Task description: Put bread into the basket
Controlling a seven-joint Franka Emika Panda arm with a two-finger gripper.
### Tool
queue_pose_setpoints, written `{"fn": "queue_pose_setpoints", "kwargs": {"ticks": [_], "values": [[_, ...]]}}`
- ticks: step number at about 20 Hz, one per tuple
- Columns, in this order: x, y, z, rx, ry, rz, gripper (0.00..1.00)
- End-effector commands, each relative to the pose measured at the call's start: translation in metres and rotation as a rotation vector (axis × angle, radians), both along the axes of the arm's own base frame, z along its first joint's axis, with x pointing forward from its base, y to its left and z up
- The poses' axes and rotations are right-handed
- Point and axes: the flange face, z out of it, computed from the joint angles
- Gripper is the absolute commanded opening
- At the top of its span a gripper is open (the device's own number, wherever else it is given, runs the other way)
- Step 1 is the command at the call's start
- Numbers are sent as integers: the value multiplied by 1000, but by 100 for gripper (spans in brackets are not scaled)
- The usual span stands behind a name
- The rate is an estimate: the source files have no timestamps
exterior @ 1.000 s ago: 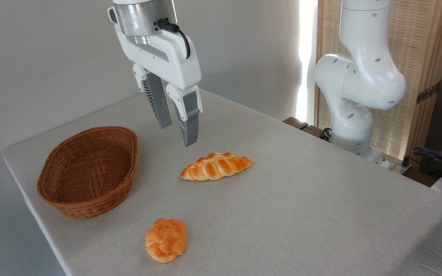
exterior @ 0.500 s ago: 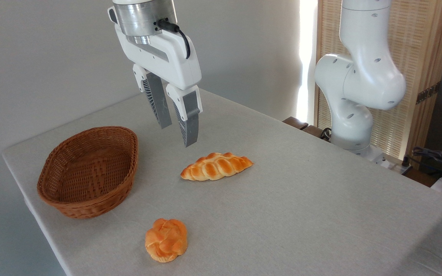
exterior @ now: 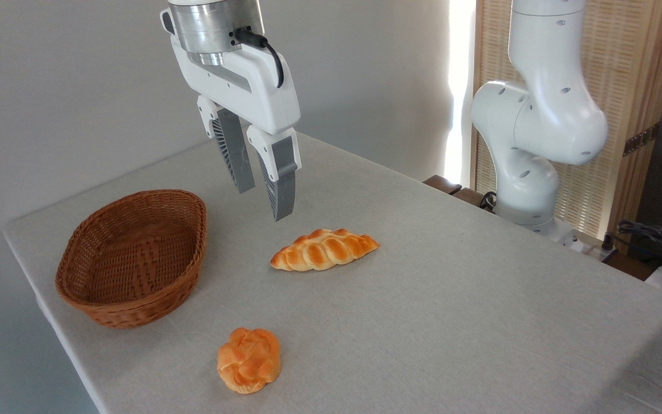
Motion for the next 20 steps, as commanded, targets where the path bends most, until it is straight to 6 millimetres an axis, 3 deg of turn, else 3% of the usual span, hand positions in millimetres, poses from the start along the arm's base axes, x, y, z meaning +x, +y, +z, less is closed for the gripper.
{"fn": "queue_pose_setpoints", "kwargs": {"ticks": [1,3,6,12,20], "values": [[-14,-4,-6,-14,4,-24,100],[-24,-10,-15,-16,23,-121,100],[-45,-43,-42,-15,77,-309,100],[-82,-100,-126,17,124,-494,100],[-92,-111,-195,26,106,-538,100]]}}
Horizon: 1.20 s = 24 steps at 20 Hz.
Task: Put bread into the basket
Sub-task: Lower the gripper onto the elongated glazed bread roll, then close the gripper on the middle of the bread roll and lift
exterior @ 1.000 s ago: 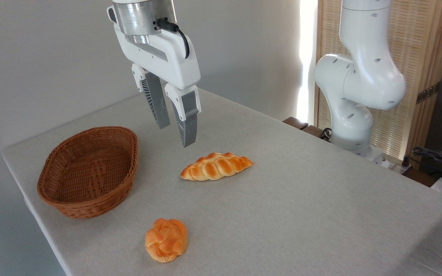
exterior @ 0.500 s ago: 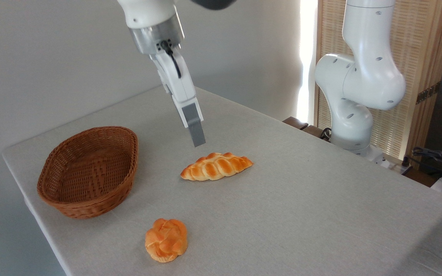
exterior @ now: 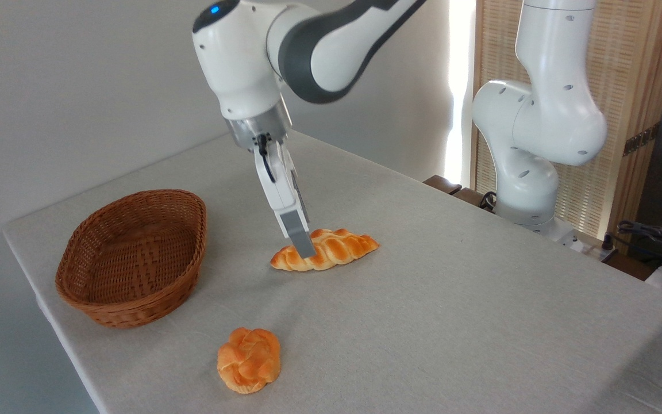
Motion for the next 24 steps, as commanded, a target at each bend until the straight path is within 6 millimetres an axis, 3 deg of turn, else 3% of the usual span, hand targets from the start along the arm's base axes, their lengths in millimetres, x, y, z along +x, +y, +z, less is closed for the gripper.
{"fn": "queue_pose_setpoints", "kwargs": {"ticks": [1,4,5,8,9,12,13,17,19,20,24], "values": [[-10,-2,-22,-1,-12,-31,100],[-8,-3,-35,1,6,-32,100],[-8,-4,-39,0,5,-35,92],[-8,-4,-40,-1,0,-36,48],[-8,-4,-40,-1,0,-36,38],[-7,-1,-39,-1,-3,-31,25],[-7,-1,-40,-1,-2,-31,16],[-4,0,-38,-2,-6,-25,13],[0,-1,-28,-5,-15,-23,13],[2,-3,-18,-4,-8,-20,13],[17,-18,54,-28,74,61,13]]}}
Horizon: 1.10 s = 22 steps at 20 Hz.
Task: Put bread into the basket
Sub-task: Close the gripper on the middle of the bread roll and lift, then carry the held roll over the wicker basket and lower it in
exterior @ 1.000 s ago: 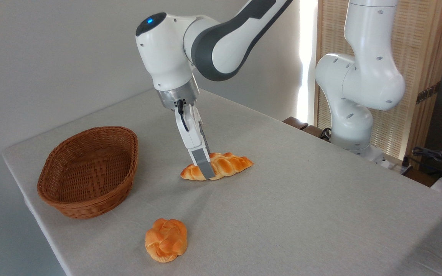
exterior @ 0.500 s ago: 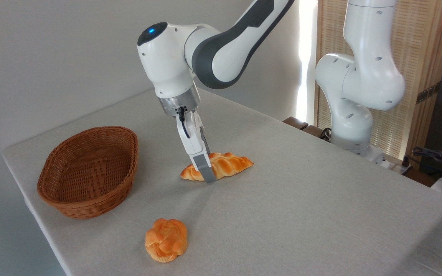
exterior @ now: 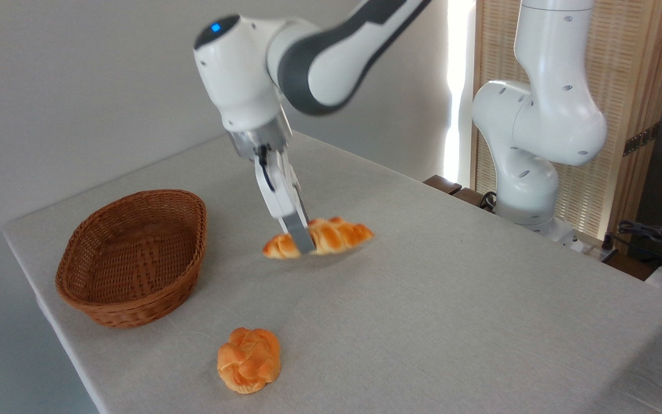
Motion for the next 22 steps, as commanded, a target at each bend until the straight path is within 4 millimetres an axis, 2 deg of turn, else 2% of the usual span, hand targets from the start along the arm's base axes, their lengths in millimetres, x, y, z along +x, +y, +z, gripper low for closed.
{"fn": "queue_pose_setpoints", "kwargs": {"ticks": [1,2,3,4,6,8,10,12,14,15,17,19,20,21,22], "values": [[24,-18,61,-52,42,162,13],[36,-28,65,-60,37,237,13],[49,-49,71,-62,20,291,13],[65,-61,75,-67,7,376,13],[92,-77,84,-103,-66,564,13],[107,-95,87,-188,-159,683,13],[117,-112,82,-258,-194,810,13],[121,-122,72,-273,-196,833,17],[118,-141,57,-275,-175,809,32],[118,-151,48,-289,-176,802,47],[126,-161,39,-341,-199,846,47],[134,-163,36,-385,-224,937,48],[135,-163,36,-390,-226,946,53],[134,-165,34,-385,-220,943,70],[129,-170,29,-372,-216,922,94]]}}
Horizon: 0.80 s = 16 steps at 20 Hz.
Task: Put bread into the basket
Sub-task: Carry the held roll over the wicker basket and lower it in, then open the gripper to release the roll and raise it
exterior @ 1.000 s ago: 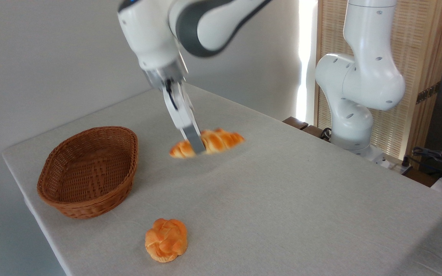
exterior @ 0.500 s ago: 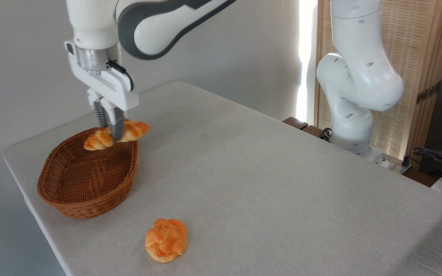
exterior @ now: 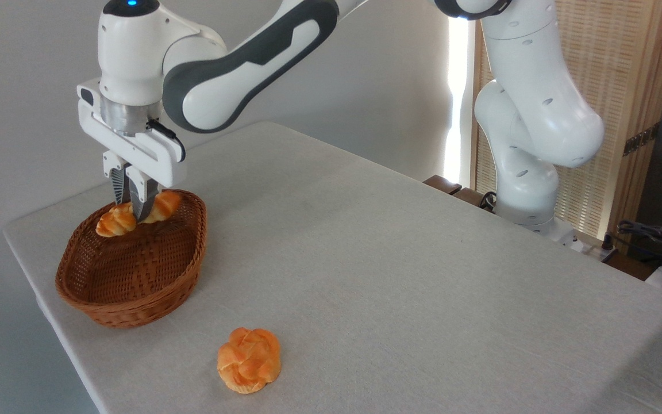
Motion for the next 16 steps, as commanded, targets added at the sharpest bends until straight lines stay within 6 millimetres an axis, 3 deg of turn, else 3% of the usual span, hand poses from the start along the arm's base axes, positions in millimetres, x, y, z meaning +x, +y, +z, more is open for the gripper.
{"fn": "queue_pose_setpoints", "kwargs": {"ticks": [1,16], "values": [[-4,-10,-3,-10,8,-2,100],[-12,-19,-2,69,-38,-132,100]]}}
